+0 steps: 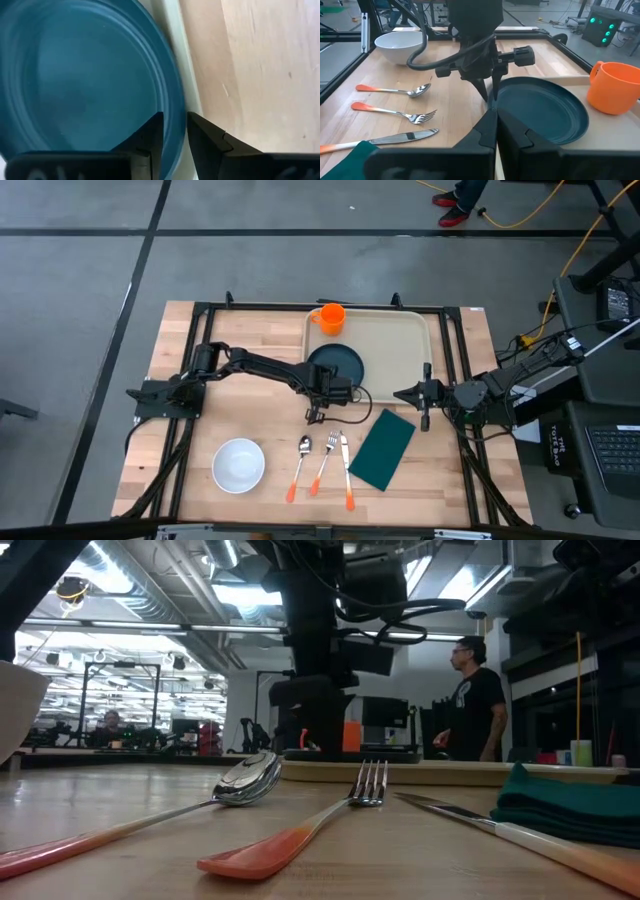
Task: Set up tray
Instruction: Put the blue plate at the bottom of the orange cup on the serving tray, then put the white bowl on the blue plate on the serving tray
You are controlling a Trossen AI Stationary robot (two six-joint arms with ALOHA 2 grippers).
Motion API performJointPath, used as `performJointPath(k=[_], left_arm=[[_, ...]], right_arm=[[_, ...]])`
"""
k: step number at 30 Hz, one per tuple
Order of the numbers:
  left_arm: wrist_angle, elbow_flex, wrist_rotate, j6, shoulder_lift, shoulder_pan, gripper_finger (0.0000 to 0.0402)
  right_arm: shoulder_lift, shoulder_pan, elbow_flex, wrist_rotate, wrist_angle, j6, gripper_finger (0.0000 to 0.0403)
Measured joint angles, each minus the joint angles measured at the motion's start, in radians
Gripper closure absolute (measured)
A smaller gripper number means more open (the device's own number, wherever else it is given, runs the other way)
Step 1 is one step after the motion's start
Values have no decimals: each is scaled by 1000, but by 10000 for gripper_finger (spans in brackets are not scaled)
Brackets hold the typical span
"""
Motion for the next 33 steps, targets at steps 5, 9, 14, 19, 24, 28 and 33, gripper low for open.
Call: performJointPath(k=[5, 9, 14, 19, 24, 28, 33], left_arm=[[-1, 0, -2, 2, -1, 0, 320], [-2, -1, -1, 3, -18, -1, 320], [-2, -1, 2, -4, -44, -1, 319], [-35, 21, 1, -5, -47, -4, 319], [-111, 64, -31, -6, -54, -11, 319], [-200, 84, -88, -64, -99, -20, 322], [-249, 84, -201, -130, -159, -52, 341]], right_arm=[[0, 0, 0, 0, 0, 10, 391], [0, 0, 0, 0, 0, 11, 391], [0, 0, 0, 0, 0, 11, 391], [0, 0, 0, 0, 0, 11, 391], [0, 0, 0, 0, 0, 10, 391], [0, 0, 0, 0, 1, 2, 391], [5, 0, 0, 1, 5, -1, 391]])
